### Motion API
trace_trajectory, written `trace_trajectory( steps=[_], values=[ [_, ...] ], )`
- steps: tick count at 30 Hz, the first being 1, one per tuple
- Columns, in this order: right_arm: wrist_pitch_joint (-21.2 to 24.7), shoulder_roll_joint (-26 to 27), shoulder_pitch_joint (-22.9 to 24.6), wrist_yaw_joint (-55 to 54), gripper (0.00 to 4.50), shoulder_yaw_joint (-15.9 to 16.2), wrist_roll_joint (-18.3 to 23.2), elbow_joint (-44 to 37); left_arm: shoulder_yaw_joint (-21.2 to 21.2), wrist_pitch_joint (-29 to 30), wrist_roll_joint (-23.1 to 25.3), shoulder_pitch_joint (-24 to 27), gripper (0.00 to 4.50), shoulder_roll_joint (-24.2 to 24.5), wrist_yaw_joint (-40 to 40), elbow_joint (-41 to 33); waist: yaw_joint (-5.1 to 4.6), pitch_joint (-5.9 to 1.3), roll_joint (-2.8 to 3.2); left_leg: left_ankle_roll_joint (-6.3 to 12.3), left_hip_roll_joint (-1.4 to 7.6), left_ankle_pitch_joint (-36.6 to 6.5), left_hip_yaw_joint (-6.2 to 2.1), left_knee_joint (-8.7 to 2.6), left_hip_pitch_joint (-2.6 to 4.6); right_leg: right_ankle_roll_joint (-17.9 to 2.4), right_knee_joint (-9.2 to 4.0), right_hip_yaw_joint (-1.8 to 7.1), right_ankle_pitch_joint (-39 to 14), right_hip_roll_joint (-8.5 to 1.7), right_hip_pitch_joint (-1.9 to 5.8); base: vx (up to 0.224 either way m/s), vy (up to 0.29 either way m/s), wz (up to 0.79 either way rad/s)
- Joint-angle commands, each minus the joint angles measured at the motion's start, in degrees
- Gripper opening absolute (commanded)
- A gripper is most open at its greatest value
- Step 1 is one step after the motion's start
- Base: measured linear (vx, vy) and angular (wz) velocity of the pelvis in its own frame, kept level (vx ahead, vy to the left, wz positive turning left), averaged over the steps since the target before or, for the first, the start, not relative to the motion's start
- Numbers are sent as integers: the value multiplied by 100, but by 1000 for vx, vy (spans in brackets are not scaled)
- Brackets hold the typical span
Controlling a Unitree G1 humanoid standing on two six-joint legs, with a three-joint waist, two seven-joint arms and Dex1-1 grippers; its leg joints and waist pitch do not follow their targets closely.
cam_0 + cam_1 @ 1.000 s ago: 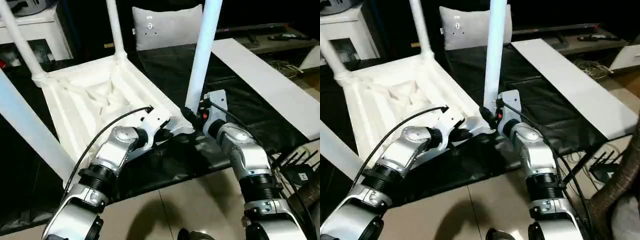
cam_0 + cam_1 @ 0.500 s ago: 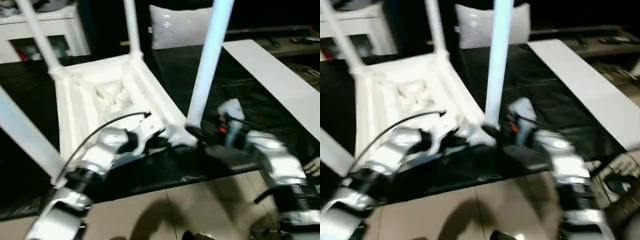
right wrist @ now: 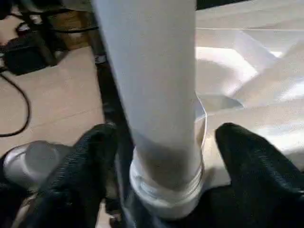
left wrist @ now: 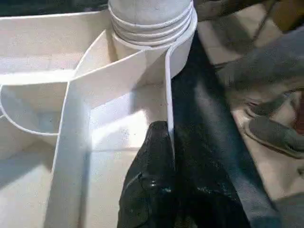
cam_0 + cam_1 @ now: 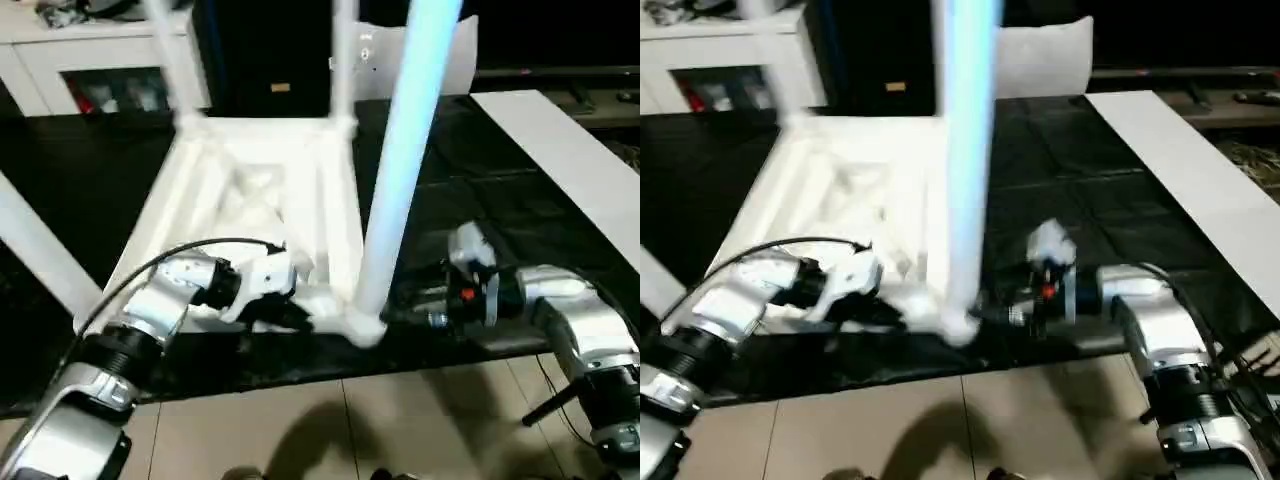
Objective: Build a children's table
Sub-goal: Rotate leg to tighten
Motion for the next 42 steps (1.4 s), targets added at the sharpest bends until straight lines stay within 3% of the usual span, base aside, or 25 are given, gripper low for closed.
trace_trajectory(
  steps=[1, 4, 9, 10, 18, 23, 25, 27, 28, 29, 30, 31, 32, 33, 34, 35, 36, 37, 38, 39, 40, 41, 42],
  values=[
    [-61, -49, -120, 114, 334, 69, 56, 34, -202, -195, -16, -184, 0, -80, -280, -118, -35, -494, -52, 488, -6, -675, 124, -399, -13, -416, -345, 348, -2298, -231, 457, 0, 0, 0],
    [-102, -14, -164, 136, 314, 105, 43, 96, -201, -285, -14, -216, 0, -99, -301, -33, -52, -451, -64, 397, -51, -944, 139, -392, 13, -165, -463, 287, -2887, -227, 452, 0, 0, 0],
    [26, 27, -174, 294, 274, 166, 86, 98, -177, -408, 11, -260, 0, -132, -315, 115, -110, -451, -78, 373, -80, -1049, 128, -375, 13, 51, -528, 222, -3126, -211, 455, 0, 0, 0],
    [66, 24, -161, 315, 247, 180, 108, 76, -180, -426, 22, -268, 0, -124, -294, 145, -117, -456, -75, 389, -90, -1034, 131, -368, 13, 92, -541, 212, -3135, -200, 450, 0, 0, 0],
    [365, 86, -59, 258, 198, 151, 272, -86, -104, -399, 11, -281, 0, -124, -183, 261, -108, -458, -82, 386, -80, -977, 127, -372, -4, 96, -525, 209, -3086, -204, 455, 0, 0, 0],
    [1027, 445, 160, -569, 188, 34, 437, -598, 161, 369, -136, -194, 0, -283, 351, 18, -152, -436, -71, 269, -101, -1051, 125, -364, 11, 263, -589, 151, -3285, -191, 442, 0, 0, 0],
    [1010, 701, 167, -1298, 188, 41, 104, -606, 285, 798, -168, -130, 0, -417, 751, -196, -198, -427, -67, 245, -128, -1193, 129, -337, 35, 394, -643, 86, -3471, -179, 422, 0, 0, 0],
    [1108, 979, 113, -2001, 188, -19, -123, -545, 405, 1172, -205, -78, 0, -570, 1136, -387, -307, -412, -64, 192, -131, -1347, 108, -311, 22, 516, -700, -1, -3586, -166, 421, 0, 0, 0],
    [1321, 1304, 20, -2640, 188, -181, -156, -507, 515, 1503, -228, -37, 0, -741, 1493, -575, -407, -398, -57, 166, -131, -1486, 78, -295, -21, 673, -752, -108, -3665, -138, 470, 0, 0, 0],
    [1401, 1412, -9, -2855, 188, -238, -163, -510, 552, 1613, -233, -24, 0, -797, 1605, -638, -531, -404, 35, 160, -16, -1670, 19, -338, 4, 645, -771, -144, -3533, -167, 539, 0, 0, 0],
    [1435, 1476, -31, -2987, 188, -255, -192, -498, 578, 1691, -235, -18, 0, -846, 1696, -680, -611, -397, 47, 173, 68, -1849, -42, -392, -47, 643, -731, -155, -3426, -178, 616, 0, 0, 0],
    [1574, 1681, -97, -3431, 188, -308, -290, -481, 666, 1976, -236, 3, 0, -1014, 2004, -837, -662, -407, 101, 229, 366, -2327, -202, -612, -144, 506, -349, 44, -2886, -221, 786, 0, 0, 0],
    [1630, 1833, -158, -3799, 188, -341, -405, -431, 714, 2145, -202, 10, 0, -1129, 2235, -923, -693, -382, 75, 182, 525, -2673, -275, -770, -94, 239, -61, 332, -2297, -280, 756, 0, 0, 0],
    [1703, 1963, -210, -4090, 188, -406, -450, -379, 748, 2232, -149, 7, 0, -1223, 2445, -963, -728, -362, 24, 136, 384, -2705, -190, -702, -12, 156, -211, 373, -2448, -293, 645, 0, 0, 0],
    [1798, 2174, -302, -4556, 188, -508, -522, -273, 800, 2361, -48, -3, 0, -1393, 2817, -1012, -818, -299, -149, 47, -239, -2246, 72, -195, 190, 533, -811, 3, -4138, -245, 309, 0, 0, 0],
    [1770, 2277, -345, -4784, 188, -533, -579, -207, 828, 2450, -1, -4, 0, -1503, 3039, -1059, -915, -336, -165, 191, -402, -1828, 162, -28, 157, 873, -904, -243, -4727, -238, 297, 0, 0, 0],
    [1741, 2323, -363, -4886, 188, -541, -608, -179, 840, 2508, 21, -3, 0, -1565, 3159, -1095, -982, -375, -154, 260, -361, -1733, 127, -47, -33, 1124, -937, -355, -4603, -157, 472, 18, 7, -20],
    [1534, 2339, -360, -4904, 188, -499, -683, -143, 834, 2571, 38, 12, 0, -1630, 3272, -1165, -1004, -432, 82, 308, -94, -1764, -27, -179, -100, 1133, -851, -347, -3943, -230, 687, 18, 7, -20],
    [1401, 2343, -354, -4901, 188, -473, -730, -126, 828, 2607, 47, 23, 0, -1663, 3330, -1209, -940, -454, 178, 430, 475, -2045, -359, -561, -209, 563, -81, 140, -2431, -336, 847, 0, 0, 0],
    [1198, 2345, -338, -4862, 222, -460, -762, -100, 818, 2649, 43, 47, 0, -1693, 3364, -1273, -959, -424, 119, 432, 569, -2121, -414, -662, -179, 321, 53, 333, -1899, -363, 759, 53, -9, 2],
    [1125, 2363, -314, -4908, 243, -488, -797, -129, 818, 2763, 56, 80, 0, -1714, 3460, -1388, -929, -361, -58, 220, 144, -2201, -167, -471, -25, 113, -384, 315, -2441, -350, 515, 53, -9, 2],
    [1129, 2355, -287, -4896, 257, -531, -768, -176, 808, 2802, 56, 106, 0, -1692, 3464, -1451, -910, -342, -203, 186, -408, -1645, 97, -90, 65, 499, -660, 44, -3992, -305, 338, 0, 0, 0],
    [1153, 2326, -263, -4874, 260, -567, -743, -220, 788, 2785, 47, 125, 0, -1654, 3420, -1484, -884, -428, -183, 349, -429, -1166, 95, -111, -167, 797, -616, 38, -4078, -294, 512, 0, 0, 0]
  ],
)
